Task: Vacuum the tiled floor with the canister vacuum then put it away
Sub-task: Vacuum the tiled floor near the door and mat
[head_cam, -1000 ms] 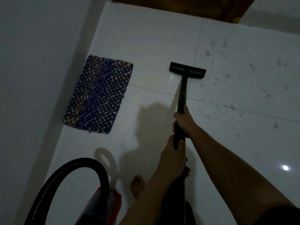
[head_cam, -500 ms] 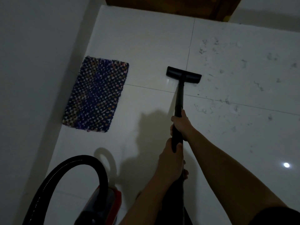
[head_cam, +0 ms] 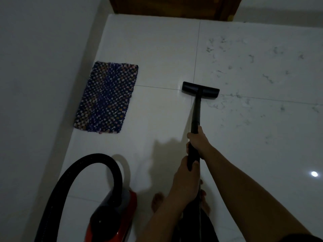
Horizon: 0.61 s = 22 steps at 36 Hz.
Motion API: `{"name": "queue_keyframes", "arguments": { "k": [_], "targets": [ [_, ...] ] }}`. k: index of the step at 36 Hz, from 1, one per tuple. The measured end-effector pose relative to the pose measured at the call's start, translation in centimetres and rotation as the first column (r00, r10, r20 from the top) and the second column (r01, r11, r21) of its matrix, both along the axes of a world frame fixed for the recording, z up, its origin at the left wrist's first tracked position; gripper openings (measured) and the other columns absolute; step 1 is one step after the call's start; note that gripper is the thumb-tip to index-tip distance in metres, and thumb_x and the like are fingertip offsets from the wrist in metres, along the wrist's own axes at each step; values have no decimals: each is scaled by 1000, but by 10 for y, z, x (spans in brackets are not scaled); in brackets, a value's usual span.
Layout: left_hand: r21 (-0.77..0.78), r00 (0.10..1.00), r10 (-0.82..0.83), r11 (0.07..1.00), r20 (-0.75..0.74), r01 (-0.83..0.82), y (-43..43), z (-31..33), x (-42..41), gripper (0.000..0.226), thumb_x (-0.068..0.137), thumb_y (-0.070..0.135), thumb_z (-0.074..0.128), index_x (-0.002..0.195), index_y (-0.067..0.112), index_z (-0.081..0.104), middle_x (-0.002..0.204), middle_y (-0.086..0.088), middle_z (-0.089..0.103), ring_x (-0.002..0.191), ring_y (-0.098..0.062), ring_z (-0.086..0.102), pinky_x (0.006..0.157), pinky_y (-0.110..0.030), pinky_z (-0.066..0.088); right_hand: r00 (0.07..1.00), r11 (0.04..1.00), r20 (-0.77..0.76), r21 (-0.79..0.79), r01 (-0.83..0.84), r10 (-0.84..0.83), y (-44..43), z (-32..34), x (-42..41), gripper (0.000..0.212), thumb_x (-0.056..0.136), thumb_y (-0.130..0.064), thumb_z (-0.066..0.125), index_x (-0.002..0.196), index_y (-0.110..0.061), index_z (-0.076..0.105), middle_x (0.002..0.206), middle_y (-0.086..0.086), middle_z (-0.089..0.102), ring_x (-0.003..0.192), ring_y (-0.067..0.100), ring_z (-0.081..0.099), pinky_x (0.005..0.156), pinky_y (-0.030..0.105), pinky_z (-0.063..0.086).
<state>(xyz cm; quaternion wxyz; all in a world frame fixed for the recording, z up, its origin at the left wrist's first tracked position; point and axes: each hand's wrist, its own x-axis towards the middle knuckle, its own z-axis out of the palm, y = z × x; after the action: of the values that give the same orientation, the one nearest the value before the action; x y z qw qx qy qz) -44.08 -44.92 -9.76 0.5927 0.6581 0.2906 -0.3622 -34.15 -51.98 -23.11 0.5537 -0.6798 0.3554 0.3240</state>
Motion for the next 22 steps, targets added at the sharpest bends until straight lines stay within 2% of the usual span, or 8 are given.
{"name": "queue_keyframes", "arguments": {
  "k": [6,11,17,20,22],
  "targets": [
    [-59,996,68,996,-57,-71,-32,6,-42,13,100,35,33,111,37,38,74,-6,54,45,-14,51,41,-23,46,1000,1000,-12,0,-10,10,-31,3,-44,63,92,-8,48,147,-30,25,86,17,52,45,21,52,40,26,45],
    [3,999,50,999,-5,-50,-66,4,-75,32,101,30,32,129,20,42,74,0,53,49,-6,51,36,-10,39,998,998,-20,-22,-61,60,-61,0,-76,68,89,-9,48,148,-32,23,96,18,53,50,22,54,47,29,46],
    [33,1000,27,999,-1,-27,-88,8,-114,34,101,30,32,132,19,42,76,2,55,46,-4,52,37,-6,37,998,998,-19,-21,-60,60,-86,7,-118,67,92,-9,48,149,-30,20,86,18,55,49,20,53,42,26,44],
    [44,1000,0,999,0,0,-91,10,-133,34,101,29,32,131,18,42,77,4,53,38,8,53,36,-4,36,999,999,-18,-19,-49,48,-90,7,-140,66,92,-9,48,149,-28,21,86,17,54,49,20,53,41,26,44],
    [42,1000,-10,999,-4,11,-91,10,-148,34,101,29,32,131,18,43,76,3,53,35,10,50,35,-4,35,999,999,-20,-22,-46,45,-91,7,-155,66,92,-8,48,149,-27,20,88,17,55,49,20,54,41,25,45]
  ]
}}
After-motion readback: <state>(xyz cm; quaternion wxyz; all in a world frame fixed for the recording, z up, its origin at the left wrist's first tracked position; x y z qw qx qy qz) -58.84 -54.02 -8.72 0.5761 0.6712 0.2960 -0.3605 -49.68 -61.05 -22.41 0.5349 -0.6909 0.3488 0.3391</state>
